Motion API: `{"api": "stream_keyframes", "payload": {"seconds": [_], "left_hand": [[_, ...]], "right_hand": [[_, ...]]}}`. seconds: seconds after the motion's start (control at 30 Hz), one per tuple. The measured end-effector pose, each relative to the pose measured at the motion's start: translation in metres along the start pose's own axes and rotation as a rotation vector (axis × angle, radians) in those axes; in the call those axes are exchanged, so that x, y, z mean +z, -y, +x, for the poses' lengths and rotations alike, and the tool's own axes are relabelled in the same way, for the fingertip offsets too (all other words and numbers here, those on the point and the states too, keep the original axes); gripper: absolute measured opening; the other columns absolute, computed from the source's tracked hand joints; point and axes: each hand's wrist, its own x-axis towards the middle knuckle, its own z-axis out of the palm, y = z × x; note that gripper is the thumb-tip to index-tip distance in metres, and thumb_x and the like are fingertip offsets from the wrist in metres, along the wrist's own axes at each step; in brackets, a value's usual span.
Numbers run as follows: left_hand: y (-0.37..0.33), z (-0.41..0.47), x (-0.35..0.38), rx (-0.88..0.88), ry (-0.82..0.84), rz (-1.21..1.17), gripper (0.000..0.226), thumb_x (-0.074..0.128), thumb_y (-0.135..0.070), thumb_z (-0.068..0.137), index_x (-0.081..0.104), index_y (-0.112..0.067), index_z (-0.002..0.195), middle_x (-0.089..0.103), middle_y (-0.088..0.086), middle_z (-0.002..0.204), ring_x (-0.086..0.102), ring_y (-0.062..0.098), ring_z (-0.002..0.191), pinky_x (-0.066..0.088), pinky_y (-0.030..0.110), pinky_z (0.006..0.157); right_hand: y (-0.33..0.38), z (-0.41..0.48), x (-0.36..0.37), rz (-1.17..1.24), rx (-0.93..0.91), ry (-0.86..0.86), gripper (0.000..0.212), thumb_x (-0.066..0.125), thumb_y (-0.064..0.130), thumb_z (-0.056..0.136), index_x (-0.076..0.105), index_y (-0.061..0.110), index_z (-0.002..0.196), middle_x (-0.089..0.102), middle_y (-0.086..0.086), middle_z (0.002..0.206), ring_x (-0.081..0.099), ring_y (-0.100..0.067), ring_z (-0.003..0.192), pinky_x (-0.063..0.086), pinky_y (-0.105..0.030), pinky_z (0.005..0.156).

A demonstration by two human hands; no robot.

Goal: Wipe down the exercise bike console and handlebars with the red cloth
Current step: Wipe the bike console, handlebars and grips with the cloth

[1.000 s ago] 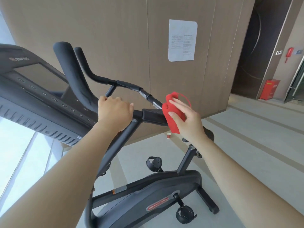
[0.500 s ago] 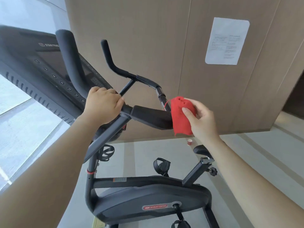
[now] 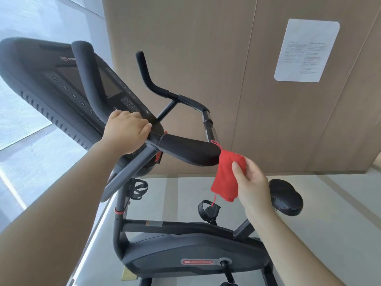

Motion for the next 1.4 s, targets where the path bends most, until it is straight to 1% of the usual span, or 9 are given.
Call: {"api": "stream_keyframes", "payload": {"seconds": [0.17, 0.37, 0.57, 0.7, 0.87, 1.0, 1.13, 1.3, 1.4], "left_hand": [[0.003, 0.0, 0.004, 0.0, -0.036, 0.001, 0.044, 0.028, -0.029, 0.099, 0.061, -0.016, 0.074, 0.053, 0.0, 0.077, 0.053, 0.026, 0.086, 0.03, 0.037, 0.089], [0.004, 0.0, 0.005, 0.019, -0.054, -0.016, 0.046, 0.025, -0.031, 0.099, 0.058, -0.016, 0.071, 0.053, -0.001, 0.077, 0.052, 0.025, 0.083, 0.03, 0.037, 0.088], [0.003, 0.0, 0.005, 0.026, -0.073, -0.015, 0.045, 0.027, -0.031, 0.098, 0.06, -0.016, 0.071, 0.053, 0.0, 0.076, 0.053, 0.025, 0.082, 0.031, 0.038, 0.089], [0.004, -0.001, 0.005, 0.027, -0.074, -0.014, 0.043, 0.029, -0.03, 0.098, 0.061, -0.016, 0.073, 0.054, 0.0, 0.078, 0.053, 0.025, 0.083, 0.03, 0.037, 0.089], [0.001, -0.002, 0.002, 0.027, -0.074, -0.031, 0.039, 0.03, -0.028, 0.098, 0.054, -0.018, 0.069, 0.052, -0.001, 0.076, 0.05, 0.024, 0.08, 0.031, 0.038, 0.089], [0.0, -0.003, 0.002, 0.006, -0.063, -0.041, 0.043, 0.024, -0.03, 0.099, 0.053, -0.018, 0.069, 0.051, 0.0, 0.075, 0.051, 0.024, 0.08, 0.031, 0.038, 0.088], [0.0, -0.003, 0.0, -0.012, -0.032, -0.048, 0.046, 0.016, -0.037, 0.092, 0.053, -0.02, 0.07, 0.048, -0.003, 0.075, 0.045, 0.021, 0.077, 0.03, 0.037, 0.089], [0.0, -0.003, -0.004, -0.039, 0.015, -0.07, 0.05, 0.018, -0.04, 0.092, 0.062, -0.02, 0.078, 0.048, -0.004, 0.077, 0.048, 0.021, 0.08, 0.03, 0.036, 0.09], [-0.01, 0.0, -0.012, -0.114, -0.005, -0.259, 0.031, 0.033, -0.029, 0.097, 0.063, -0.022, 0.102, 0.06, -0.003, 0.096, 0.056, 0.022, 0.096, 0.032, 0.037, 0.096]], "right_hand": [[-0.002, -0.011, 0.001, -0.06, 0.029, -0.026, 0.02, 0.057, 0.021, 0.092, 0.062, 0.029, 0.109, 0.069, 0.008, 0.107, 0.064, -0.011, 0.101, 0.051, -0.033, 0.087], [0.006, -0.014, 0.019, -0.275, -0.182, -0.085, 0.032, 0.062, 0.023, 0.088, 0.061, 0.031, 0.119, 0.062, 0.015, 0.121, 0.056, 0.0, 0.112, 0.049, -0.027, 0.094], [-0.006, -0.016, 0.038, -0.437, -0.352, 0.036, 0.036, 0.063, 0.022, 0.087, 0.058, 0.024, 0.124, 0.05, 0.014, 0.135, 0.043, 0.003, 0.126, 0.032, -0.01, 0.102], [-0.007, -0.02, 0.021, -0.368, -0.308, -0.008, 0.031, 0.064, 0.02, 0.087, 0.061, 0.031, 0.115, 0.059, 0.017, 0.123, 0.053, 0.0, 0.116, 0.044, -0.024, 0.099], [0.019, 0.007, 0.022, -0.284, -0.32, -0.091, 0.031, 0.061, 0.019, 0.089, 0.062, 0.02, 0.12, 0.062, 0.01, 0.123, 0.054, -0.002, 0.115, 0.043, -0.026, 0.1], [0.033, 0.029, 0.041, -0.442, -0.491, 0.167, 0.035, 0.06, 0.022, 0.089, 0.059, 0.019, 0.123, 0.056, 0.007, 0.131, 0.047, -0.005, 0.124, 0.036, -0.024, 0.105], [0.029, 0.039, 0.044, -0.644, -0.439, 0.555, 0.048, 0.061, 0.031, 0.088, 0.047, 0.028, 0.134, 0.048, 0.013, 0.137, 0.042, -0.004, 0.126, 0.038, -0.032, 0.105], [0.029, 0.055, 0.018, -0.543, -0.338, 0.557, 0.062, 0.068, 0.05, 0.075, 0.048, 0.032, 0.131, 0.043, 0.018, 0.137, 0.04, 0.002, 0.126, 0.038, -0.023, 0.103], [0.029, 0.056, 0.012, -0.459, -0.249, 0.554, 0.053, 0.067, 0.05, 0.071, 0.057, 0.03, 0.12, 0.05, 0.021, 0.128, 0.05, 0.0, 0.117, 0.048, -0.024, 0.094]]}}
